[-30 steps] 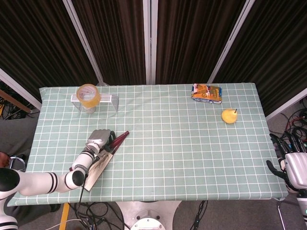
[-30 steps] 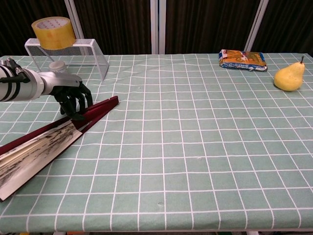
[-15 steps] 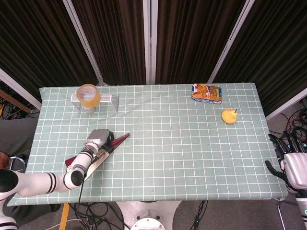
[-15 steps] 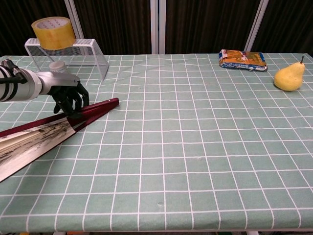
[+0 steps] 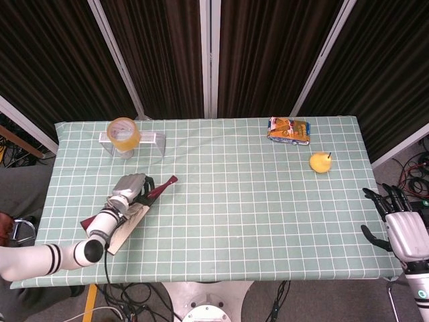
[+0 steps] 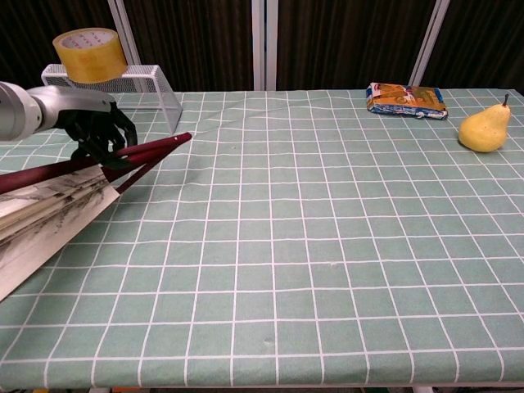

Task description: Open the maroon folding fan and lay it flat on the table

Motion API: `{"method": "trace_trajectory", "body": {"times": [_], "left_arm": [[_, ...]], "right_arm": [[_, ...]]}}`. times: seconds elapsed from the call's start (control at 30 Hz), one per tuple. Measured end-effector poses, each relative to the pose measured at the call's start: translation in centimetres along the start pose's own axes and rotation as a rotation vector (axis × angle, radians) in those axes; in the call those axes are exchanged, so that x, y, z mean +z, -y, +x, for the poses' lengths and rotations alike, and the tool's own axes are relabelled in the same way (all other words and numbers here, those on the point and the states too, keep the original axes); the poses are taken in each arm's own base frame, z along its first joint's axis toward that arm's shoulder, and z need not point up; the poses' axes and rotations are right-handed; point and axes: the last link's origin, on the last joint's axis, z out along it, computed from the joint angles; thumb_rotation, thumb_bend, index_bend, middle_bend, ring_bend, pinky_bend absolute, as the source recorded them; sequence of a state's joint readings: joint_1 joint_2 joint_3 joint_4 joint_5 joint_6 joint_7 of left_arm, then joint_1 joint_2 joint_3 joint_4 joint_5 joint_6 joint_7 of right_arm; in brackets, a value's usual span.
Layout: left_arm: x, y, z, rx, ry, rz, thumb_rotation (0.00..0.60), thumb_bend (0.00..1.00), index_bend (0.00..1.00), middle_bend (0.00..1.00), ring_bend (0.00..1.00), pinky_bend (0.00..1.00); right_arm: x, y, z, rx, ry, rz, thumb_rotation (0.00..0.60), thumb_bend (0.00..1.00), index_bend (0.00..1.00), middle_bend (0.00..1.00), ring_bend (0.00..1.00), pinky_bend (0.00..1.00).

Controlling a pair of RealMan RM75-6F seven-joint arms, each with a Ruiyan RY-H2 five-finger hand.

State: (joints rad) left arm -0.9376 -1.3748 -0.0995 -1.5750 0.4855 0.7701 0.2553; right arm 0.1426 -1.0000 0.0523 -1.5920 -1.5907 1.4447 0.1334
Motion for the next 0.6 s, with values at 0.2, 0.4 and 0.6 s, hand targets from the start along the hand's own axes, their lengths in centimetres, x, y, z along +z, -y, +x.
{"method": "trace_trajectory", "body": {"times": [0.2,0.4,0.6], "left_arm": [[-2.1,-0.2,2.5,-0.099,-0.054,-0.072,0.600,0.45,0.67,0.72,0.68,0.75],[-4.5,-1.0,5.2,-0.181,-0.141,-0.170,0.600,0.45,0.67,0.72,0.68,0.76],[-6.4,-2.1,7.1,-0.314,-0.204,-0.290,0.600,0.46,0.67,0.72,0.68,0.78]], "right_arm": [[0.4,0.4,-0.3,0.007,0.019,0.022,0.600,0.23,0.13,0.25,0.00,0.00],[1.2,1.2,-1.1,0.095,0.074,0.060,0.600,0.23,0.13,0.25,0.00,0.00],[3.6,3.3,-2.3,0.274,0.196,0.141,0.600,0.27,0.15,0.26,0.00,0.01]]}}
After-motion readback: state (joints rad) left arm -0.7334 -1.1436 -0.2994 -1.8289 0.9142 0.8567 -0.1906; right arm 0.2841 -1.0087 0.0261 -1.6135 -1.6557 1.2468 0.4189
